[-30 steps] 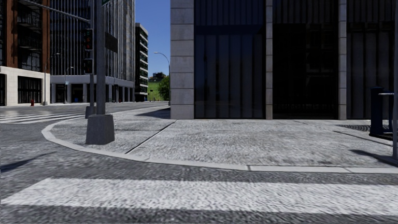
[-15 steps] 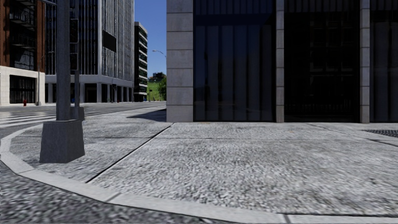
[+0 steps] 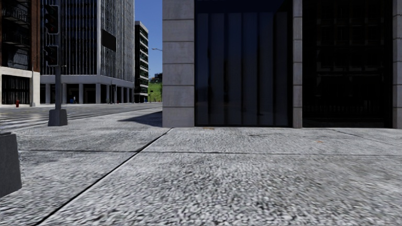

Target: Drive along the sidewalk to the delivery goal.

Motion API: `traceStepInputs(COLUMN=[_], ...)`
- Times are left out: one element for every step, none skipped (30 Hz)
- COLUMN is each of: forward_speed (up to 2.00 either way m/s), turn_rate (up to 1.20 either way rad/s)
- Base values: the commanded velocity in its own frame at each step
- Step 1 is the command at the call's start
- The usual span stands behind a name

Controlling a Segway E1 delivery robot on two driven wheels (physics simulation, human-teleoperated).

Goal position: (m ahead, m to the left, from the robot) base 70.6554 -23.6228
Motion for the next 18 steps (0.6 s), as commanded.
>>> traceStepInputs(forward_speed=[2.00, 2.00, 2.00, 2.00, 2.00, 2.00, 2.00, 2.00, 2.00, 2.00, 2.00, 2.00, 2.00, 2.00, 2.00, 2.00, 2.00, 2.00], turn_rate=[0.00, 0.00, 0.00, 0.00, 0.00, 0.00, 0.00, 0.00, 0.00, 0.00, 0.00, 0.00, 0.00, 0.02, 0.14, 0.14, 0.60, 0.60])
